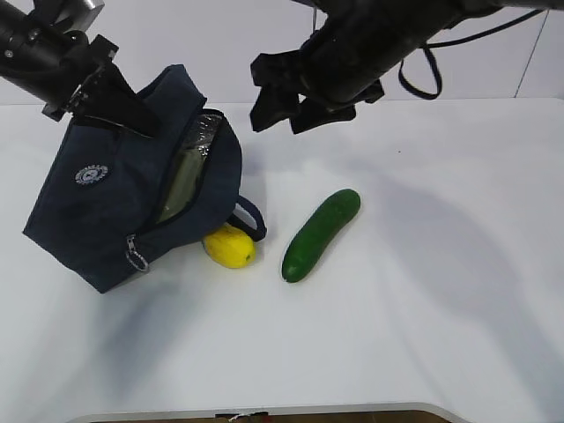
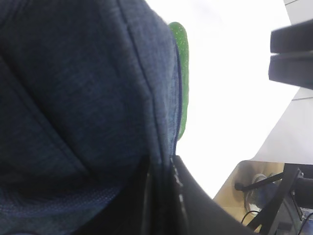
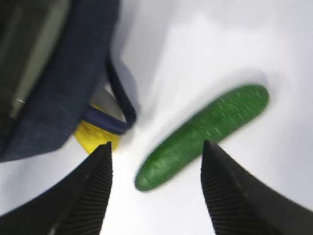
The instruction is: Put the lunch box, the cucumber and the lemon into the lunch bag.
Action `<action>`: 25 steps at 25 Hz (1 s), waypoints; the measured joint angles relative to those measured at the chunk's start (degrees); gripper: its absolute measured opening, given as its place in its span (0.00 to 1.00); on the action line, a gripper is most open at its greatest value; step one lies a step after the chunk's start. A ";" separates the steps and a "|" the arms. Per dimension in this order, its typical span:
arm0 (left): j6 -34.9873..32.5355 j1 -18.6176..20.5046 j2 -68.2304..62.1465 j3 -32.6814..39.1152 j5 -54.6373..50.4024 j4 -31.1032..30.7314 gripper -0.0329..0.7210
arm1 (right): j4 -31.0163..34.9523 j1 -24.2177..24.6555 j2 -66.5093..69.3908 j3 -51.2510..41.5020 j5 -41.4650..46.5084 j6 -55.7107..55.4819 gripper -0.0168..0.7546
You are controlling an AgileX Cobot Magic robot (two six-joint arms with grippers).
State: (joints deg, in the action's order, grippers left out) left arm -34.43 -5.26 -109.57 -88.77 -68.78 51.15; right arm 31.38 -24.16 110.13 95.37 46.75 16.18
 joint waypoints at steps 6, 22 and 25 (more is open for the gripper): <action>0.00 0.00 0.00 0.00 0.00 -0.10 0.05 | -17.50 0.00 -2.74 0.00 5.89 -18.77 0.62; 0.00 0.00 -0.07 0.00 0.00 -0.10 0.05 | -26.35 0.00 1.62 0.00 12.56 -39.00 0.62; 0.00 0.00 -0.07 0.00 0.00 -0.10 0.05 | -27.13 0.00 2.62 0.00 11.06 -41.06 0.62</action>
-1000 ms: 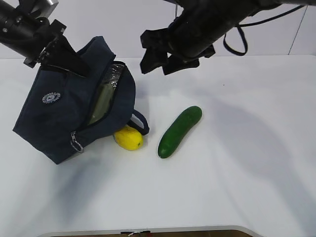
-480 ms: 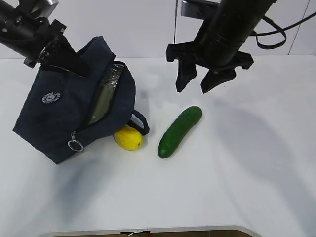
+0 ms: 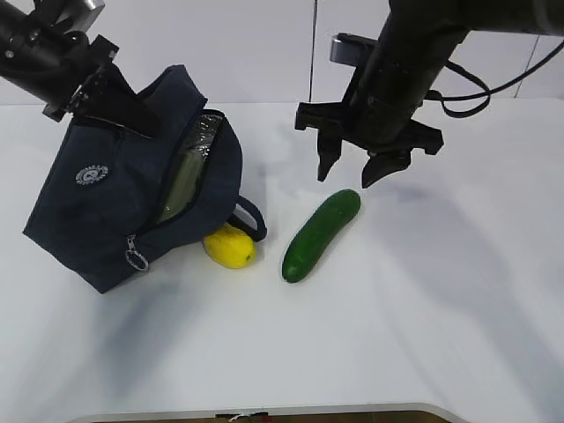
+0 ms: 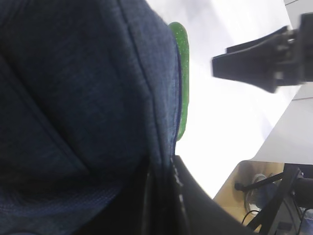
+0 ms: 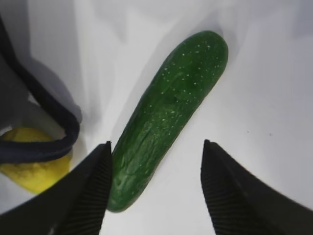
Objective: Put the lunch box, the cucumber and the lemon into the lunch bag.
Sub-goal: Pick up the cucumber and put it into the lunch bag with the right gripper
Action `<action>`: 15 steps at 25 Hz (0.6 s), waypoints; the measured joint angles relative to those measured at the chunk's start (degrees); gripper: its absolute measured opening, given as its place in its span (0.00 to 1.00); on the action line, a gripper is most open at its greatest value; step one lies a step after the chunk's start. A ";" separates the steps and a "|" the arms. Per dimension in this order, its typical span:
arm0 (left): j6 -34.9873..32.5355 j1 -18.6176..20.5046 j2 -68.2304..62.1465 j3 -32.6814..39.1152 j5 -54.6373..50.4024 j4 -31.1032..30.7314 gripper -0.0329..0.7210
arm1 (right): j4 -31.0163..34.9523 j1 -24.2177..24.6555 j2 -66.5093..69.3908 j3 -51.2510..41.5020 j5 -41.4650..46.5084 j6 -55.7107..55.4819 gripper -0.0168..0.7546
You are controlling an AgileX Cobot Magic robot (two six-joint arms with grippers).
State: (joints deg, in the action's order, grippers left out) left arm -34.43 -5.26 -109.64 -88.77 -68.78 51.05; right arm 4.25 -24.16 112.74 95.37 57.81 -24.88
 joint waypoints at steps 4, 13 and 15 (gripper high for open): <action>0.00 0.00 0.00 0.00 0.00 0.00 0.05 | -0.13 0.00 1.93 0.00 -1.11 -1.95 0.62; 0.00 0.00 0.00 0.00 0.00 -0.11 0.05 | -0.13 0.00 6.86 0.00 -4.00 -8.32 0.62; 0.00 0.00 0.00 0.00 0.00 -0.18 0.05 | -0.13 0.00 7.33 0.00 -4.77 -8.47 0.62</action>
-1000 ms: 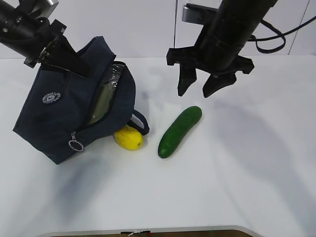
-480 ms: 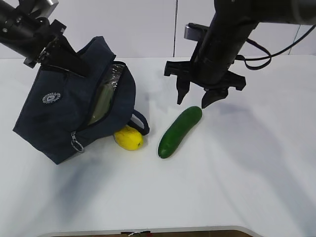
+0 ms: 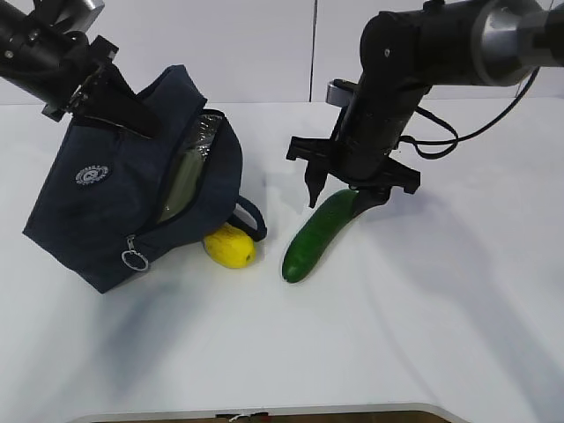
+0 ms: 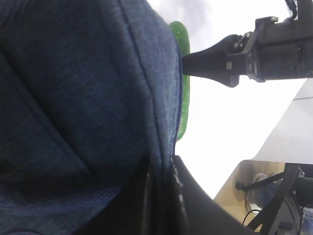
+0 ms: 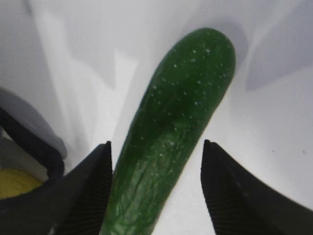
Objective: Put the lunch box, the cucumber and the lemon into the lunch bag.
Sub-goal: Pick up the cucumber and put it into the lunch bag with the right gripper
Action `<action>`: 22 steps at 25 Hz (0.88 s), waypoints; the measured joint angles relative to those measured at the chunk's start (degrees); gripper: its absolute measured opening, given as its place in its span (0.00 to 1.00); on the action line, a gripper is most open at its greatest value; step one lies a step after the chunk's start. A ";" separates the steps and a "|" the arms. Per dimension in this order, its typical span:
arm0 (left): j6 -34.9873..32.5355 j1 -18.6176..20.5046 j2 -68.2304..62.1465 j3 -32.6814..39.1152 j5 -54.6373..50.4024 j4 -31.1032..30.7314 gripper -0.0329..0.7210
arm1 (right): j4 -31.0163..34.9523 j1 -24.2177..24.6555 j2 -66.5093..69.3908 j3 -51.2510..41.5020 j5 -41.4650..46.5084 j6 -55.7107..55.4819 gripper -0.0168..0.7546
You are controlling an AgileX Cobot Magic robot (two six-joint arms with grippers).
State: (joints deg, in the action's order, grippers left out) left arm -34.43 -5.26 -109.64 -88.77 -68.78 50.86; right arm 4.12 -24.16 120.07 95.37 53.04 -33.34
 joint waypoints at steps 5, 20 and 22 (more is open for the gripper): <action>0.00 0.00 0.00 0.00 0.00 0.00 0.05 | 0.00 0.00 0.33 0.00 -1.83 -1.15 0.62; 0.00 0.00 0.00 0.00 0.00 0.00 0.05 | 0.00 0.00 4.04 0.04 -0.92 -6.45 0.62; 0.00 0.00 0.00 0.00 0.00 0.00 0.05 | 0.00 0.00 4.43 0.04 -0.56 -6.45 0.62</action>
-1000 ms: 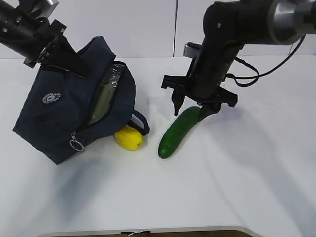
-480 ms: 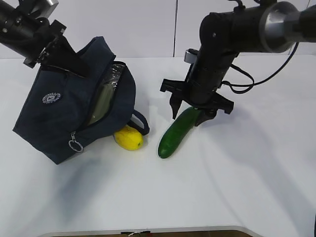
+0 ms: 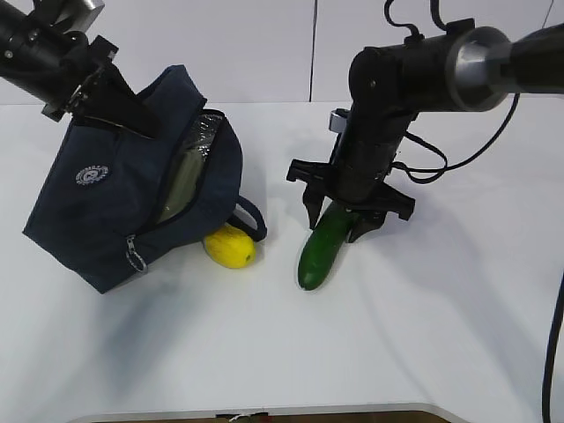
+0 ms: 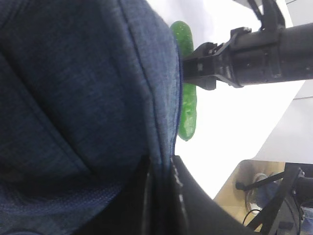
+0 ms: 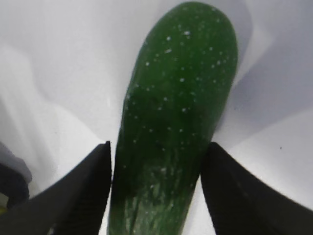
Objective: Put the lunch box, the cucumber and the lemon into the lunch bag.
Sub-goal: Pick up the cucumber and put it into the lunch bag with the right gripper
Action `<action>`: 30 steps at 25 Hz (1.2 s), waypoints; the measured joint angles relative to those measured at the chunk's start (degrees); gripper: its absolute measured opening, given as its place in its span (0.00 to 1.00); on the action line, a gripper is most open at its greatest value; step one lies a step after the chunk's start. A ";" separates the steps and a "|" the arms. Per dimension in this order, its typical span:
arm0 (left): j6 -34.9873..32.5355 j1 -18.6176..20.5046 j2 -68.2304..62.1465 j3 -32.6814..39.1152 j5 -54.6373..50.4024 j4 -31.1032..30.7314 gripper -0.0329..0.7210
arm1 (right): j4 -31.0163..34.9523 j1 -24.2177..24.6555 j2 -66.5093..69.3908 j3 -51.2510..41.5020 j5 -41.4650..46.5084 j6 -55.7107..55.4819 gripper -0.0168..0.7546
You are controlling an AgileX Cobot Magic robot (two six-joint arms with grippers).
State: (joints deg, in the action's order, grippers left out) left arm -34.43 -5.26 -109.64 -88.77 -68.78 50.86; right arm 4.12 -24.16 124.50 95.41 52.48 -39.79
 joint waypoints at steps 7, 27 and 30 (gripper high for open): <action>0.00 0.00 0.00 0.00 0.00 0.00 0.05 | 0.00 0.00 0.22 0.00 0.75 1.56 0.53; 0.00 0.00 0.00 0.00 0.00 0.00 0.05 | 11.06 -0.10 0.42 19.24 17.54 26.94 0.44; 0.00 0.00 0.00 0.00 0.00 0.00 0.05 | 18.27 -0.10 0.42 22.68 17.53 34.13 0.44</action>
State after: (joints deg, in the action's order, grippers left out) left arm -34.43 -5.26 -109.64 -88.77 -68.78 50.86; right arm 22.39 -24.26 124.93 118.09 70.00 -5.67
